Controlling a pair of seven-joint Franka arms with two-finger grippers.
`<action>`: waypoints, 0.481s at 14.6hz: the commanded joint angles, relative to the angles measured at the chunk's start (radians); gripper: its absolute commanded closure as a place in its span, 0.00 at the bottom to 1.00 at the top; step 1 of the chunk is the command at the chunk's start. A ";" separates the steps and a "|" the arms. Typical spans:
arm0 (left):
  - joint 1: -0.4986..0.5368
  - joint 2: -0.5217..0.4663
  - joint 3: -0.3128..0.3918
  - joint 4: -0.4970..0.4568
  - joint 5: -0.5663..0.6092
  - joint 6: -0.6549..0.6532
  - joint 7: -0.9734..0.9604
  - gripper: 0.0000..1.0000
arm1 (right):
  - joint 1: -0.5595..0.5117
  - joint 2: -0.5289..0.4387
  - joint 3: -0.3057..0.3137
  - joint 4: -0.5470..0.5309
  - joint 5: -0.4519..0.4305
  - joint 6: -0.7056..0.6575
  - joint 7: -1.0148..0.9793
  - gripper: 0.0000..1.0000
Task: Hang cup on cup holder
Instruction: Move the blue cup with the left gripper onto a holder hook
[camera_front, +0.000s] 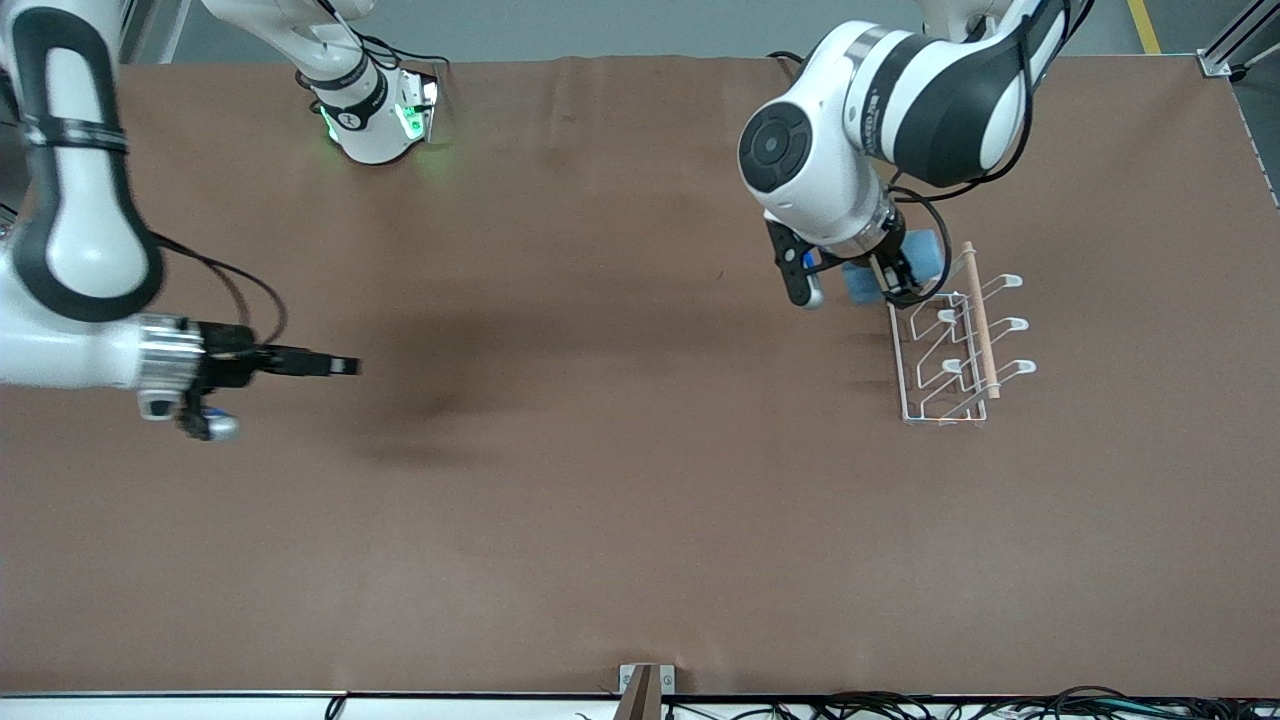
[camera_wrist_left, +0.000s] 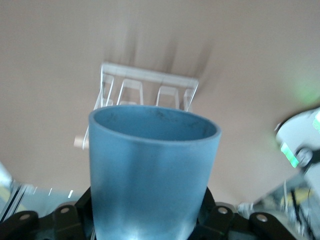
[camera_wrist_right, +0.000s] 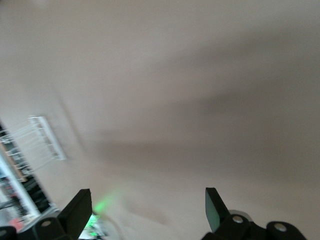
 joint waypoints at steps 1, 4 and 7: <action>-0.004 0.015 -0.003 -0.039 0.161 -0.029 0.015 1.00 | -0.044 -0.013 0.022 0.126 -0.222 -0.065 0.014 0.00; -0.018 0.090 -0.002 -0.066 0.334 -0.041 0.005 1.00 | -0.043 -0.088 0.024 0.169 -0.469 -0.055 0.020 0.00; -0.022 0.162 0.000 -0.058 0.492 -0.071 0.004 1.00 | -0.046 -0.155 0.022 0.212 -0.546 -0.057 0.003 0.00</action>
